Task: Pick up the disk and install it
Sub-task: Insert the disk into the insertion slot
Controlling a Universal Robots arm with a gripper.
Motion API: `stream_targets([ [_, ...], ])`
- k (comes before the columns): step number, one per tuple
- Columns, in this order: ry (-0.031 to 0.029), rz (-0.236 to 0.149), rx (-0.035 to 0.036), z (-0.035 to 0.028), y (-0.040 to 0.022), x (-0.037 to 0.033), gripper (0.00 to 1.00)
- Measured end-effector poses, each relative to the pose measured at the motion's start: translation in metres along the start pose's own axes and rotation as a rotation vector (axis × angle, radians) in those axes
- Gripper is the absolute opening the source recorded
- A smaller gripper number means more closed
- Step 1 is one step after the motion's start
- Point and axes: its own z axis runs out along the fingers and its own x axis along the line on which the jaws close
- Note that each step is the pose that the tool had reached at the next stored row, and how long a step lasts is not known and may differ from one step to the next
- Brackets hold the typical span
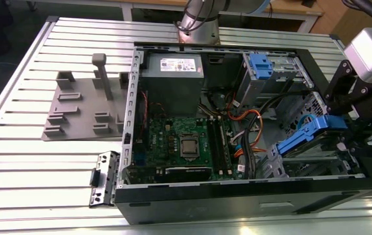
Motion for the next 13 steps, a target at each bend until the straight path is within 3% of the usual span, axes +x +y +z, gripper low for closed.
stream_targets([
  [10, -0.0005, 0.0, 0.0, -0.0293, 0.0013, -0.0028, 0.44],
  [13, -0.0006, 0.0, 0.0, -0.0339, 0.0015, -0.0032, 0.44],
])
